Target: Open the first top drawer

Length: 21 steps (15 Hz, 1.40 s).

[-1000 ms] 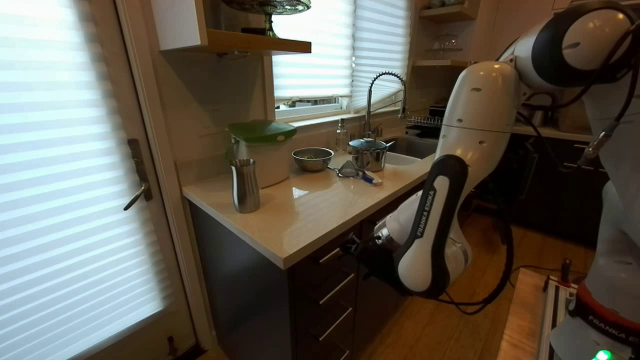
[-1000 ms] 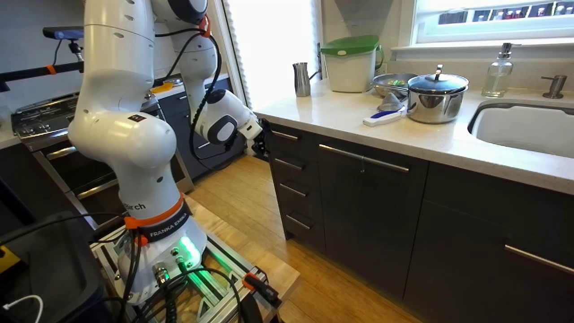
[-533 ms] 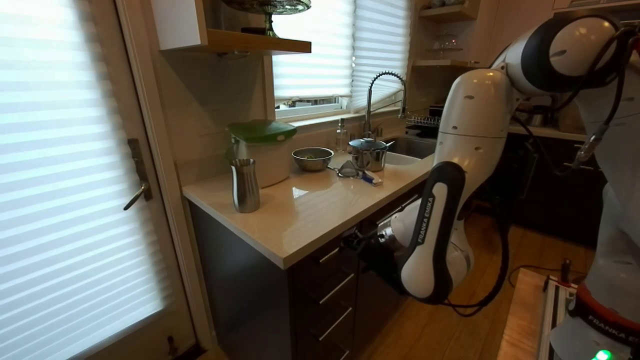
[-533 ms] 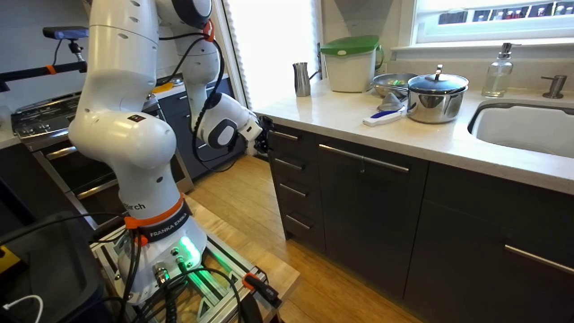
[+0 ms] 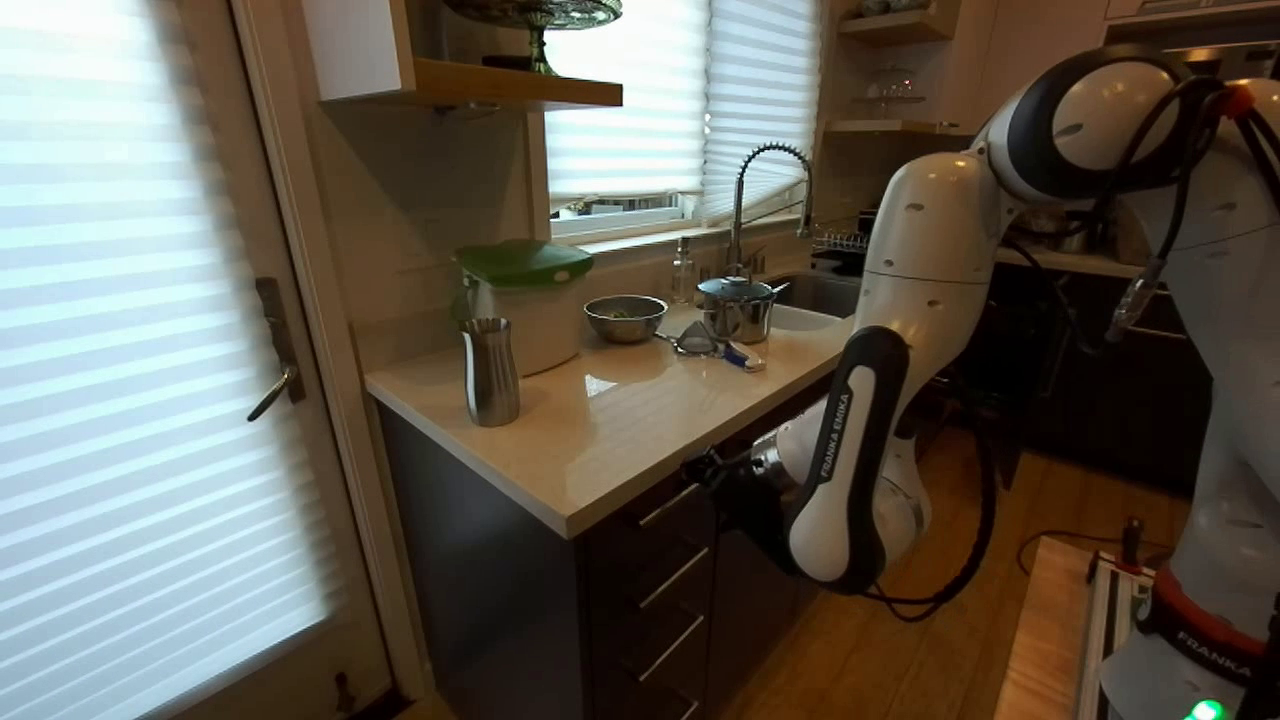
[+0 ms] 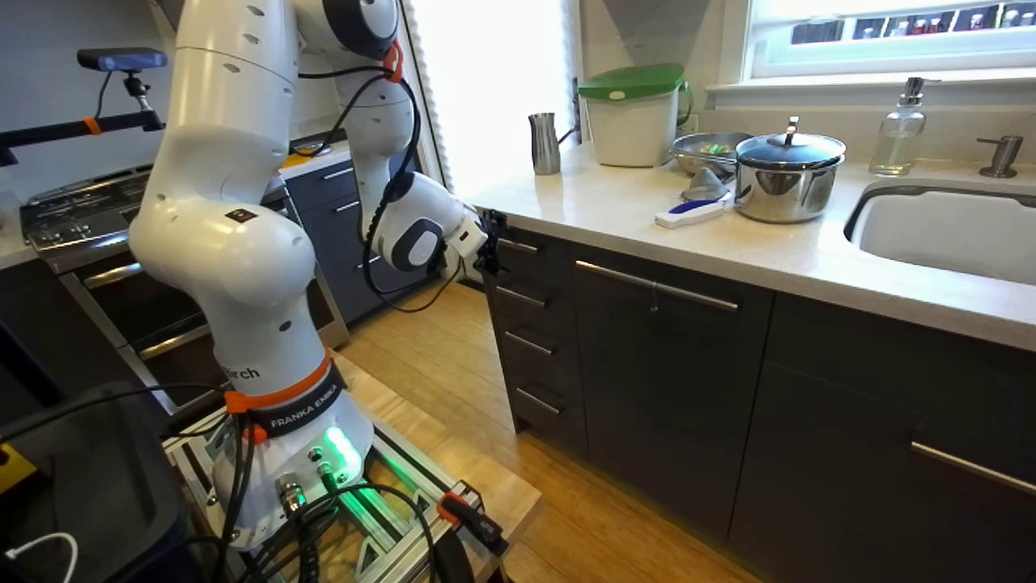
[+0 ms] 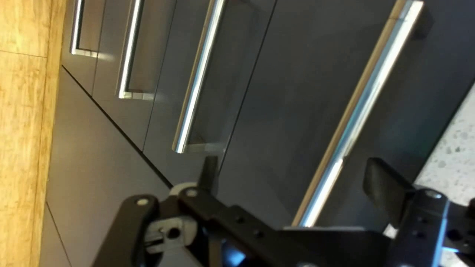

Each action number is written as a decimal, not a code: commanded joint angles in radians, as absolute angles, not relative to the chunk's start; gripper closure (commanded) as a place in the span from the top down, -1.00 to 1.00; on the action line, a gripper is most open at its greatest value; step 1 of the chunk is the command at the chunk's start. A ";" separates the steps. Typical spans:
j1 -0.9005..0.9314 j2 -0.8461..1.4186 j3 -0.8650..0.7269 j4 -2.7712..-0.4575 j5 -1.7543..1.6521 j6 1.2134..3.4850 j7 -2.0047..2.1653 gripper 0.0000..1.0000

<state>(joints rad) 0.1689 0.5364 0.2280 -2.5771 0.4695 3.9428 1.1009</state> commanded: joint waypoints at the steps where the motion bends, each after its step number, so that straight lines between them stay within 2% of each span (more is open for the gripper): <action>1: 0.126 0.570 0.226 -2.527 0.388 3.919 1.115 1.00; 7: -0.014 0.586 0.298 -2.510 0.187 3.711 1.212 1.00; 21: -0.239 0.513 0.449 -2.701 -0.062 3.662 1.491 1.00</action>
